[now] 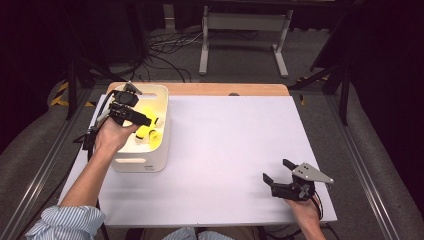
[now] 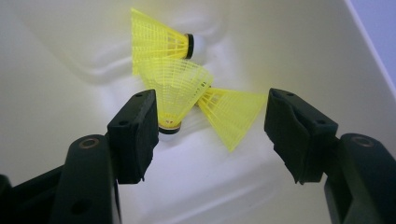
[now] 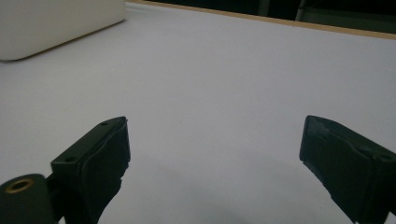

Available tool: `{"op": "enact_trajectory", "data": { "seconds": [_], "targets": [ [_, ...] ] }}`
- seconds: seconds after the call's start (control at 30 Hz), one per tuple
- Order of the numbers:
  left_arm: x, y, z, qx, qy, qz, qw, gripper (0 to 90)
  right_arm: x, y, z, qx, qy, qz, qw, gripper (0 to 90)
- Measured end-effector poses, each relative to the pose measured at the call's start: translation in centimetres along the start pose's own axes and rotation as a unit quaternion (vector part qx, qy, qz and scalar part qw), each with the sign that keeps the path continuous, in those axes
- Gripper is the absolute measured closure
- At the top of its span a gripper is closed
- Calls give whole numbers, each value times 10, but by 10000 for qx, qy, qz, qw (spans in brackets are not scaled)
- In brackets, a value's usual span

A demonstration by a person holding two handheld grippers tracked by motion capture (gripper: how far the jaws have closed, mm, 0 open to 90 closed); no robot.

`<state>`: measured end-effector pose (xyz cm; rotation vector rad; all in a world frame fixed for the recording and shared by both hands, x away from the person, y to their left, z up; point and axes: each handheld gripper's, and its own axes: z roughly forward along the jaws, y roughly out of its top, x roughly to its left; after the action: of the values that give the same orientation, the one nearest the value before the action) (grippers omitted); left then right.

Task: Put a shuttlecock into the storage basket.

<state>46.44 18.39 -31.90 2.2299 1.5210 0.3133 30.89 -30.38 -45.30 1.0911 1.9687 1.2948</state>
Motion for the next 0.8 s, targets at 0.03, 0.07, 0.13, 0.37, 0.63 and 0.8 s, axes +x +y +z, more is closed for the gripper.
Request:
{"op": "enact_trajectory", "data": {
  "seconds": [0.03, 0.07, 0.13, 0.37, 0.63, 0.8],
  "targets": [
    [-1, 0, 0, 9, -10, 17, 10000, 356, 0, 0, 0, -3, 0, -4, 10000, 90],
    [-2, 0, 0, 11, -12, 30, 10000, 354, 0, 0, 0, -7, 0, -2, 10000, 90],
    [-4, 0, 0, 3, -13, 62, 10000, 351, 0, 0, 0, -5, -5, 10, 10000, 90],
    [-10, -1, -3, -28, -36, 115, 9999, 345, -1, 0, -1, -10, -20, 29, 10000, 90],
    [-15, -3, -7, -74, -59, 190, 9998, 346, -1, 0, -1, -24, -13, 27, 10000, 90],
    [-16, -6, -12, -138, -63, 194, 9997, 351, -1, 0, -1, -6, -17, 21, 10000, 90]
  ]
}}
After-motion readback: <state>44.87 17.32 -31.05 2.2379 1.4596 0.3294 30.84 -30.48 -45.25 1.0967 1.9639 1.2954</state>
